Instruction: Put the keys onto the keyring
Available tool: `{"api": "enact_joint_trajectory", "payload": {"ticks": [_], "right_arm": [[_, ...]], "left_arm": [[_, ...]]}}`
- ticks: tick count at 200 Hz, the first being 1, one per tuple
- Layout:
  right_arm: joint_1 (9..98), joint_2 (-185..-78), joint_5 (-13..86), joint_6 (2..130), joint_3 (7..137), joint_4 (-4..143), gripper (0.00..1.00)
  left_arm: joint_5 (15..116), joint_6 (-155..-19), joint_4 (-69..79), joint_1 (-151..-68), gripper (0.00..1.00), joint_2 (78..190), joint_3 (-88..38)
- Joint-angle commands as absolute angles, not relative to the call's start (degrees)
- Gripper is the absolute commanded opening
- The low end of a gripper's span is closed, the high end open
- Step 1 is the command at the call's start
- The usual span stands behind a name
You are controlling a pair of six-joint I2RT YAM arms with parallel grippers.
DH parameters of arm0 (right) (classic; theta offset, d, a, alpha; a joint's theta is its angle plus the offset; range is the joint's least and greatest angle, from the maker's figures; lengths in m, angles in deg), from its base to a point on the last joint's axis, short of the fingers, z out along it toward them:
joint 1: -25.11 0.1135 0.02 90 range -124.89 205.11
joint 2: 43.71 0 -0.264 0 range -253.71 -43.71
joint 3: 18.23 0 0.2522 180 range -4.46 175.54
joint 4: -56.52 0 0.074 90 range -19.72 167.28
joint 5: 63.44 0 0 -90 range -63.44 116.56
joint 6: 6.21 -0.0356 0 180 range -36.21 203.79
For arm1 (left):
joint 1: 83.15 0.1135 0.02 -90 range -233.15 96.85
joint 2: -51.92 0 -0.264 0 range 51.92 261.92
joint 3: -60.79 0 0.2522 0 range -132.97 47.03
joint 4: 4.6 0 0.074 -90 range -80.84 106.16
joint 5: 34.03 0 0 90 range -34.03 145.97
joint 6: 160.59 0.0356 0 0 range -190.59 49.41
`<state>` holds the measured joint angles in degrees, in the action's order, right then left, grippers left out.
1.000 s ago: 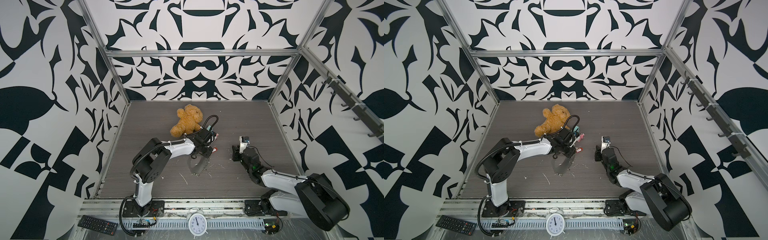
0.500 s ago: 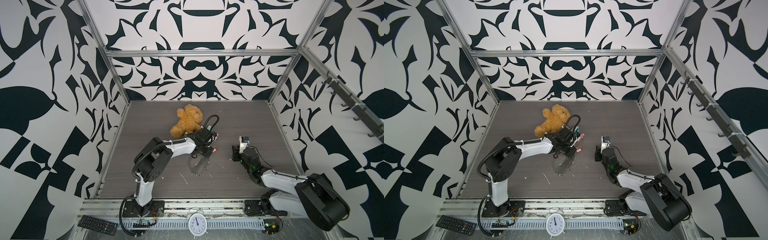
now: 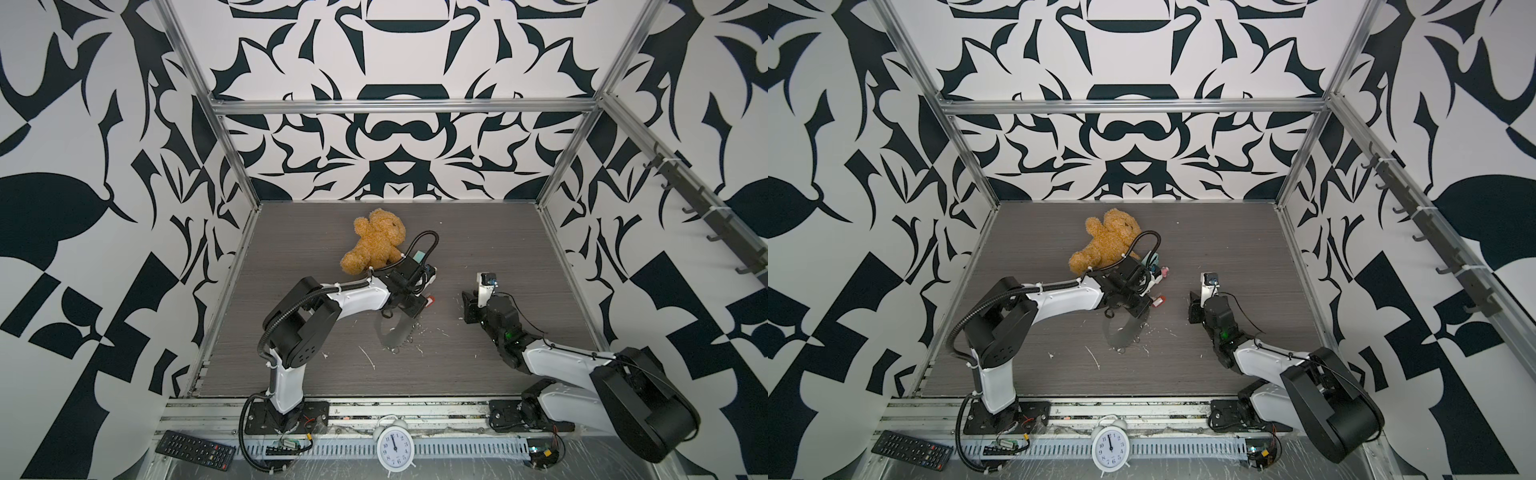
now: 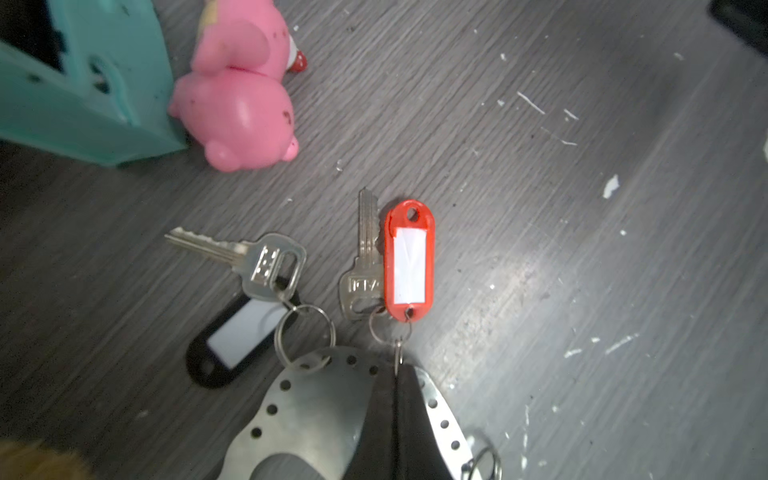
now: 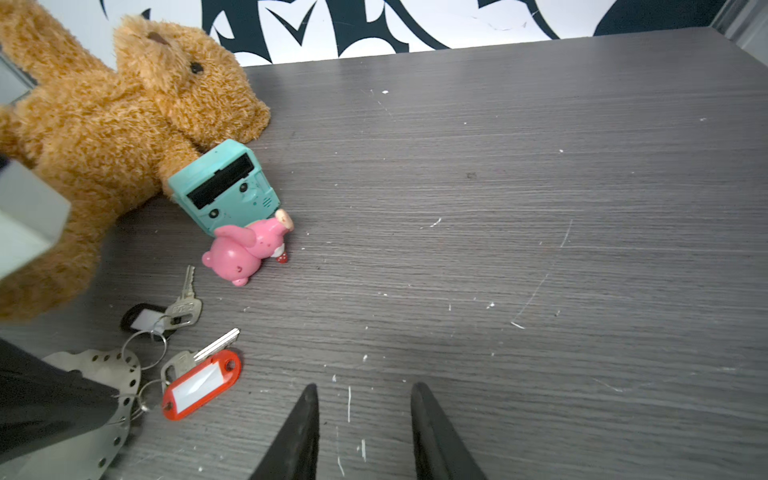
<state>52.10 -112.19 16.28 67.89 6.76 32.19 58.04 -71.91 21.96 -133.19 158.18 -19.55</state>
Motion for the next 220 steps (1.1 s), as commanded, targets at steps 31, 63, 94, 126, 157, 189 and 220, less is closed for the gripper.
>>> {"api": "enact_joint_trajectory", "payload": {"ticks": [31, 63, 94, 126, 157, 189, 220], "right_arm": [[52.67, -107.58, 26.15, 71.38, 5.71, 26.55, 0.40], [58.27, -107.36, 28.02, 77.11, 5.83, 24.43, 0.40], [63.32, -105.94, 29.49, 82.68, 3.90, 22.15, 0.40], [68.41, -105.64, 30.04, 86.69, 3.52, 20.84, 0.39], [70.31, -105.40, 29.97, 87.40, 3.67, 21.92, 0.40], [72.45, -106.24, 29.26, 88.35, 4.61, 22.81, 0.41], [73.63, -106.50, 27.69, 88.22, 6.58, 25.30, 0.43]], "left_arm": [[47.16, -62.47, 12.42, -138.98, 0.00, 146.93, -11.95], [43.14, -59.86, 7.80, -141.92, 0.00, 143.38, -8.38], [45.17, -60.59, 3.22, -141.89, 0.00, 137.54, -3.96], [45.95, -60.73, -1.28, -141.90, 0.00, 130.51, 1.08], [46.65, -59.96, -4.95, -141.94, 0.00, 126.00, 5.01], [49.03, -59.97, -4.58, -141.94, 0.00, 123.50, 5.13], [51.28, -60.01, -5.15, -141.94, 0.00, 122.61, 5.83]]}}
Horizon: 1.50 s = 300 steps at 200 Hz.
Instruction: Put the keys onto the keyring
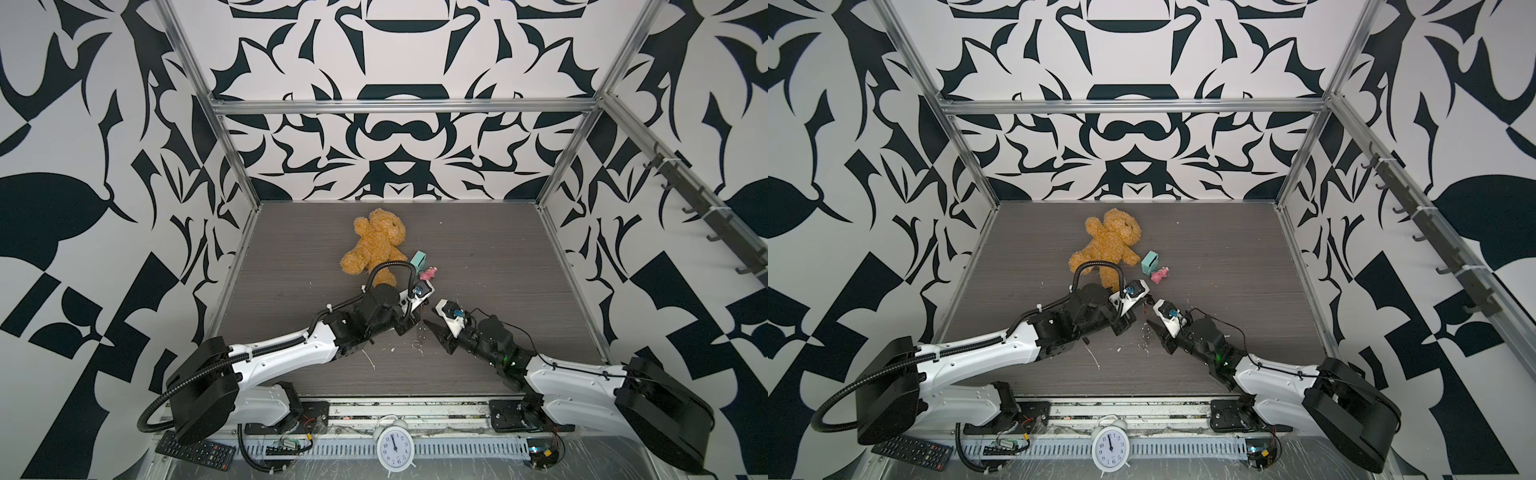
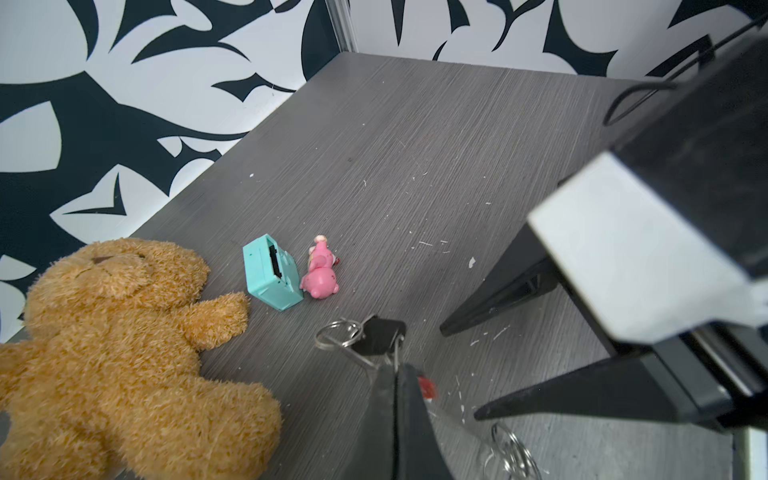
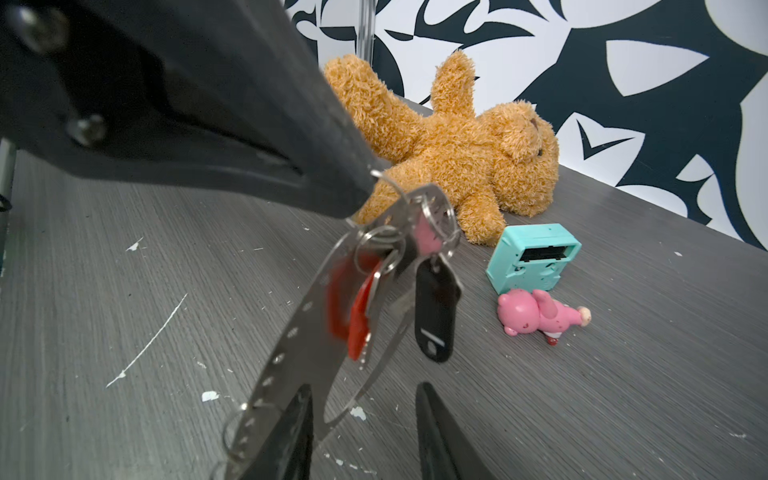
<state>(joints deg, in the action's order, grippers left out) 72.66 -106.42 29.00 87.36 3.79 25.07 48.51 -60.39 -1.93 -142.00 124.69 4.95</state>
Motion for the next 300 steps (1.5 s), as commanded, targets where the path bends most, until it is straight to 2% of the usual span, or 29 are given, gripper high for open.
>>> {"api": "enact_joint_trajectory", "payload": {"ticks": [1, 74, 120, 191, 210, 252, 300], "right_arm": [[73.67, -106.53, 27.70, 88.24, 6.59, 25.33, 0.43], [76.22, -107.58, 26.85, 88.92, 8.60, 24.63, 0.43], [77.20, -108.52, 23.90, 88.35, 9.22, 23.40, 0.38], [77.51, -107.91, 21.03, 88.19, 10.50, 25.60, 0.14], [77.50, -107.07, 19.27, 88.26, 10.44, 26.45, 0.00], [77.51, -103.16, 8.97, 90.18, 11.56, 32.94, 0.00], [77.54, -99.74, 5.72, 93.01, 15.81, 41.61, 0.00]], "left_arm": [[51.38, -60.03, -5.25, -141.94, 0.00, 122.59, 5.82], [56.00, -60.52, -6.38, -141.94, 0.00, 120.68, 6.93], [57.47, -60.83, -7.10, -141.94, 0.00, 120.63, 7.26], [57.02, -61.00, -7.45, -141.94, 0.00, 121.42, 7.36], [55.71, -61.08, -7.46, -141.90, 0.00, 121.55, 7.39], [51.63, -60.15, -9.23, -141.94, 0.00, 120.93, 8.87], [49.56, -59.29, -11.32, -141.94, 0.00, 122.27, 9.69]]}}
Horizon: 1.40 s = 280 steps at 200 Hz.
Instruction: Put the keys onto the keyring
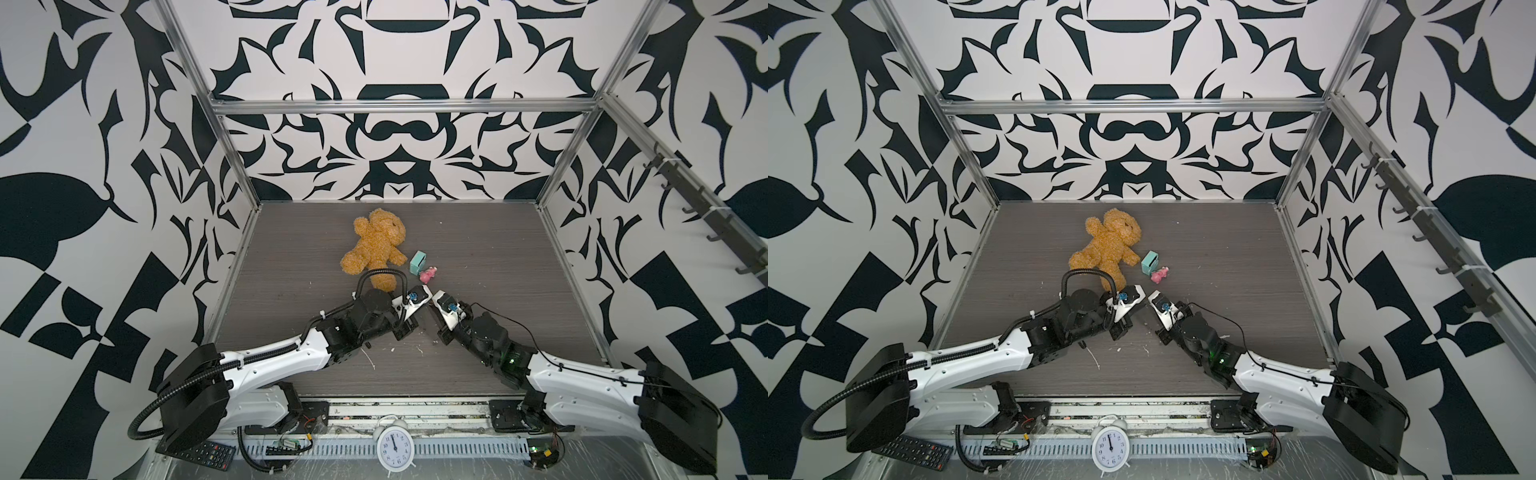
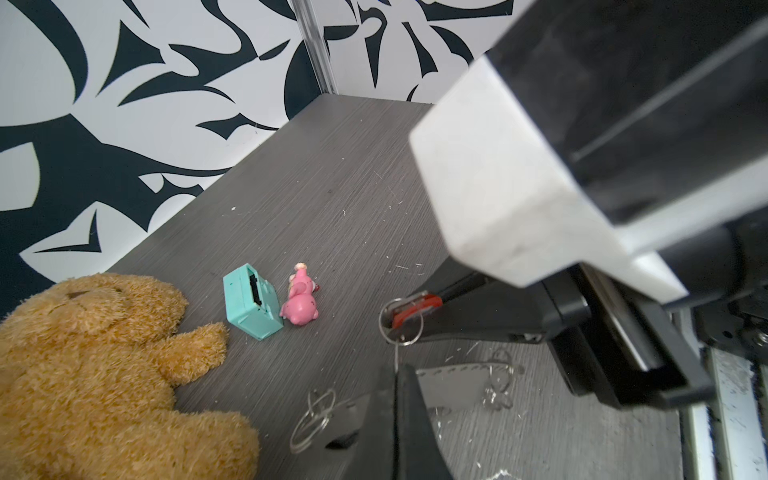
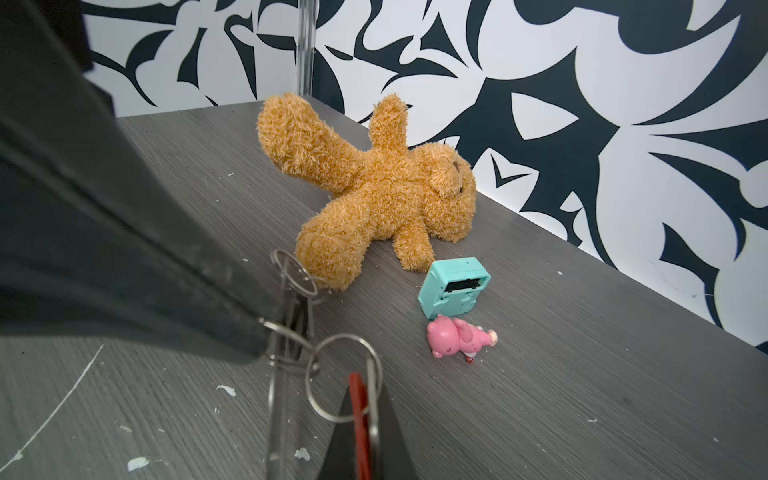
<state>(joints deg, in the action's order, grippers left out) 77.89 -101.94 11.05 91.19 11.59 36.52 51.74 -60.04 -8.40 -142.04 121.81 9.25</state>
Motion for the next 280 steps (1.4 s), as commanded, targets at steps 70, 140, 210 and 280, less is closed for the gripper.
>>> {"api": "enact_joint_trajectory", "payload": {"ticks": [70, 140, 210, 280], "right_arm": [[77.59, -100.92, 9.07, 100.26, 29.71, 61.30, 0.00], [77.69, -106.57, 8.00, 106.12, 42.28, 79.66, 0.00], [79.04, -107.60, 6.29, 114.56, 59.93, 98.68, 0.00], [84.44, -115.13, -12.16, 137.67, 79.25, 113.35, 0.00]], "left_arm": [[47.71, -59.47, -13.43, -141.94, 0.00, 124.34, 9.89], [40.27, -62.86, -20.51, -141.53, 0.18, 120.68, 14.62], [35.01, -73.51, -27.09, -134.30, 0.46, 115.91, 21.51], [28.18, -77.29, -28.10, -130.07, 0.55, 109.57, 26.10]]}}
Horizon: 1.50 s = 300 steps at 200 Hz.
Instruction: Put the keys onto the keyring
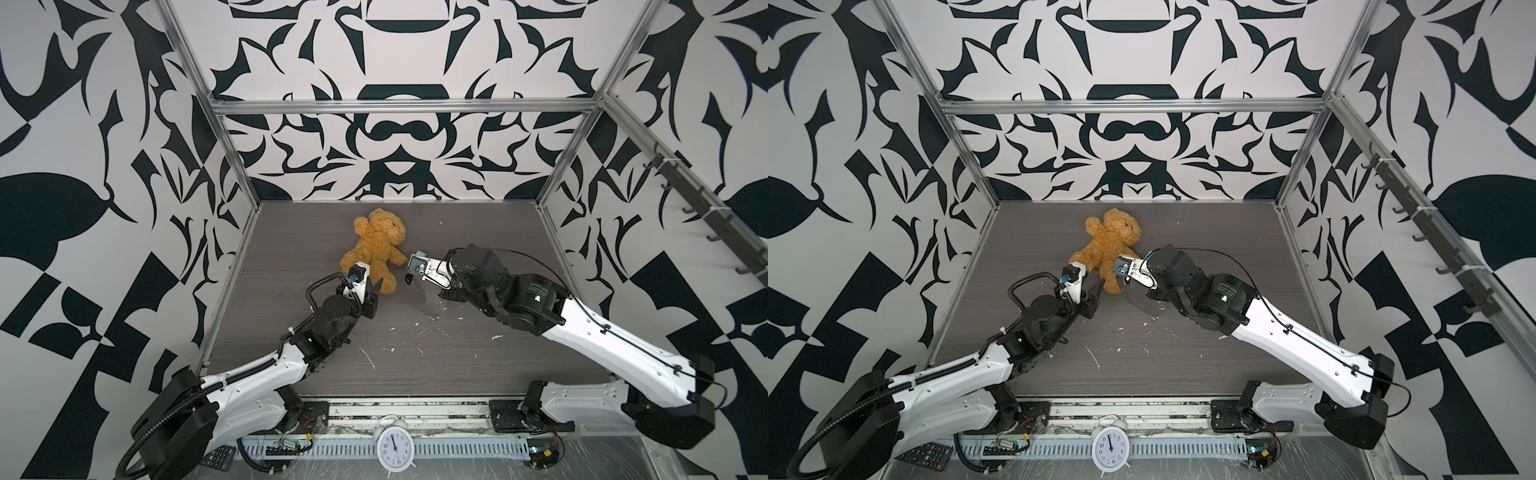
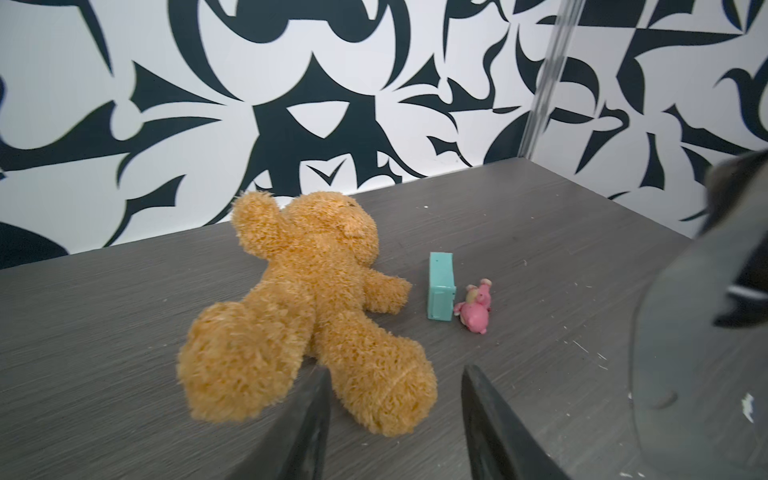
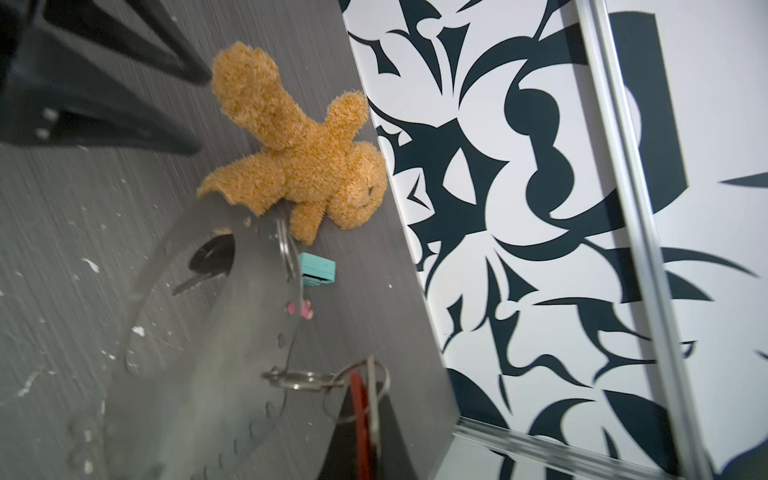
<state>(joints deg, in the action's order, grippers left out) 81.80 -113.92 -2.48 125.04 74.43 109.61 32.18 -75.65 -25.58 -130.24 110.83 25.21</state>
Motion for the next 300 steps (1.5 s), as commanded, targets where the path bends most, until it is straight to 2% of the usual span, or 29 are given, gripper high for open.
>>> {"api": "enact_joint_trajectory", "payload": {"ticks": [1, 43, 62, 105, 168, 273, 300], "right_arm": [[84.62, -115.19, -12.44, 138.33, 79.31, 113.26, 0.00], [89.38, -118.86, -27.51, 172.68, 76.85, 96.25, 0.00], [90.46, -121.40, -31.50, 183.54, 78.20, 93.33, 0.00], [93.66, -127.34, -36.83, 188.76, 86.63, 100.91, 0.00], [93.64, -127.27, -34.80, 190.03, 90.71, 111.79, 0.00], [93.64, -124.22, -34.09, 191.10, 82.64, 104.48, 0.00], [93.66, -123.78, -33.20, 185.40, 79.09, 100.83, 0.00]], "left_arm": [[28.01, -77.28, -28.10, -130.08, 0.55, 109.57, 26.15], [27.06, -78.13, -28.12, -129.99, 0.56, 109.58, 26.29], [26.27, -78.02, -28.10, -129.99, 0.57, 109.29, 26.46], [25.07, -78.03, -29.15, -129.90, 0.58, 109.64, 27.07], [24.09, -78.03, -29.18, -129.82, 0.59, 109.31, 27.17], [21.97, -78.92, -30.02, -129.72, 0.62, 107.02, 28.79], [21.36, -79.29, -30.03, -129.73, 0.63, 106.15, 29.16]]}}
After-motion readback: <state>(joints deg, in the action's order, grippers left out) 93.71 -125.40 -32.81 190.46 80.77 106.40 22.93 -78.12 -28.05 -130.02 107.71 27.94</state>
